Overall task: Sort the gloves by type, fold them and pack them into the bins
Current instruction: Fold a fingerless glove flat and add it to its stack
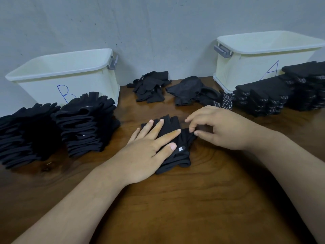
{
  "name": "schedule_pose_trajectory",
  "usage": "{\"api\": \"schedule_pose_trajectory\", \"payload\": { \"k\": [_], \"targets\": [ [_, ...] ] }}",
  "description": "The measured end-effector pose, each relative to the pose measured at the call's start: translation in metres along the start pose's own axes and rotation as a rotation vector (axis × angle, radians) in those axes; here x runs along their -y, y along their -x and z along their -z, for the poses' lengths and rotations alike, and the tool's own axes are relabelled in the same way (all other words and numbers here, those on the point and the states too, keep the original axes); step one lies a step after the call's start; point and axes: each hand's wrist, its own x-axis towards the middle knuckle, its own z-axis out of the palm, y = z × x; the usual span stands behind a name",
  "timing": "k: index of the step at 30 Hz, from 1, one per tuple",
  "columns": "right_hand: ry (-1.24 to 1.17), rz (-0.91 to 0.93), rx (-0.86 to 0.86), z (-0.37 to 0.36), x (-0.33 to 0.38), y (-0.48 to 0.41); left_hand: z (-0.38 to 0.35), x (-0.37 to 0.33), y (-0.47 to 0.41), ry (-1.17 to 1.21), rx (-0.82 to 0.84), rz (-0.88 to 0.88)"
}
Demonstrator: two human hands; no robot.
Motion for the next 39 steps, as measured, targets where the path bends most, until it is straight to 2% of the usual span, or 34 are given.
{"api": "schedule_pose_trajectory", "payload": {
  "k": [4,8,10,13,14,16,19,22,28,33,39],
  "targets": [
    [-0.154,0.026,-0.197,-0.004,0.019,-0.002,0.001,-0.003,0.002,-0.028,0.011,-0.006],
    [-0.233,0.09,-0.078,-0.013,0.042,-0.003,-0.002,0.0,0.001,0.007,-0.04,-0.036],
    [-0.227,0.076,-0.005,-0.016,0.04,-0.003,0.001,0.004,0.0,0.182,-0.13,-0.041],
    [-0.157,0.061,0.026,-0.013,0.034,-0.003,0.012,0.01,0.0,0.469,-0.404,0.024],
    [-0.126,0.058,0.025,-0.011,0.032,-0.002,0.014,0.012,-0.001,0.494,-0.485,0.072],
    [-0.1,0.041,0.012,-0.007,0.027,0.0,0.015,0.017,-0.003,0.501,-0.54,0.154],
    [-0.096,0.012,-0.065,-0.004,0.028,0.002,0.01,0.021,-0.006,0.462,-0.476,0.173],
    [-0.09,0.068,-0.127,-0.009,0.041,-0.001,0.008,0.022,-0.006,0.401,-0.416,0.152],
    [-0.038,0.058,0.027,-0.02,0.051,-0.005,0.008,0.027,-0.005,0.365,-0.372,0.173],
    [-0.151,0.003,0.003,-0.016,0.051,-0.004,0.01,0.029,-0.003,0.374,-0.31,0.158],
    [-0.336,-0.097,-0.115,-0.012,0.051,-0.003,0.011,0.025,-0.001,0.319,-0.255,0.144]
  ]
}}
